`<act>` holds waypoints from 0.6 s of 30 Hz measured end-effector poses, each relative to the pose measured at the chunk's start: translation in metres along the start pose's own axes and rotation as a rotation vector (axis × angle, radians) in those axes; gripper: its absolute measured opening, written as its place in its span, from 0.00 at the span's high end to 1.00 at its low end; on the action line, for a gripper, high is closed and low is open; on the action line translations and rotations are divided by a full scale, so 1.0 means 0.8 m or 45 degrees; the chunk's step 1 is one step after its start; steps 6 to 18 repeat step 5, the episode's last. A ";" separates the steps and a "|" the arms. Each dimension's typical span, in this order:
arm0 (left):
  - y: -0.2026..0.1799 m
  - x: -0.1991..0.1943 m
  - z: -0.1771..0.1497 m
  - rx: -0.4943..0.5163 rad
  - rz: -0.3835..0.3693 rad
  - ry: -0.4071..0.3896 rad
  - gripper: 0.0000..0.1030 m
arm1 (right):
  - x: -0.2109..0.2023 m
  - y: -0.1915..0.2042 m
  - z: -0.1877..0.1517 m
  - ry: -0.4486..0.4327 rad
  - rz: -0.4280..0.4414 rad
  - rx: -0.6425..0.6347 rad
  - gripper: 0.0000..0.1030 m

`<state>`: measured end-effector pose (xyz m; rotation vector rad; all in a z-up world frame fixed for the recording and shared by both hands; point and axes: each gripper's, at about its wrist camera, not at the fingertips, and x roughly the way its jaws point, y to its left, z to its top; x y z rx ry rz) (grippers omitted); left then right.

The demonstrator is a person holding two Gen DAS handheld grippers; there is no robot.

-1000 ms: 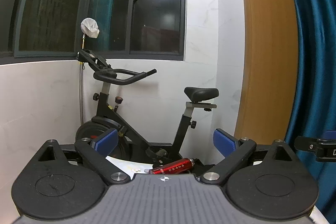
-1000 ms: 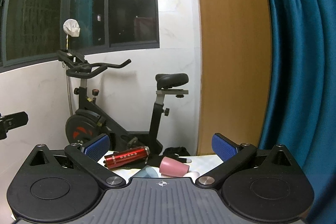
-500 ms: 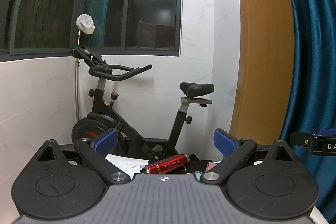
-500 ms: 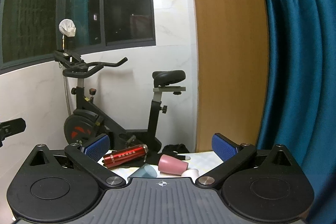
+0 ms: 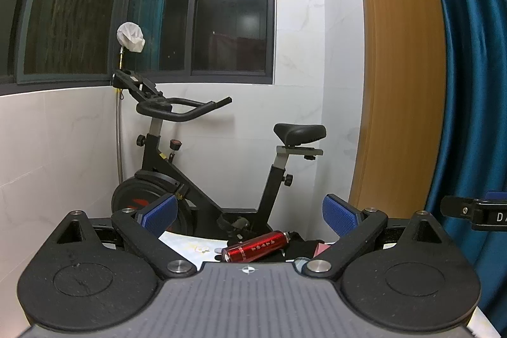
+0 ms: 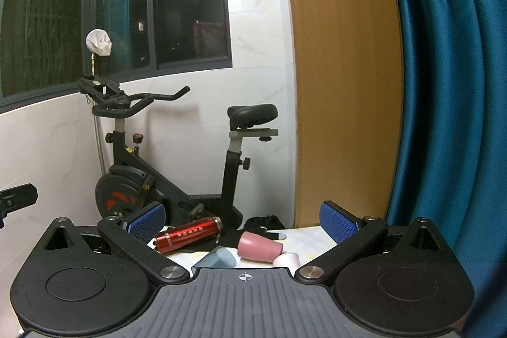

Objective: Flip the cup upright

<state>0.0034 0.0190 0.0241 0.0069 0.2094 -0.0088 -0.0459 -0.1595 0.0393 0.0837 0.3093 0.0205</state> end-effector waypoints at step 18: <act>0.001 0.001 -0.001 0.002 -0.001 -0.012 0.03 | 0.000 0.000 0.000 0.001 0.001 0.001 0.00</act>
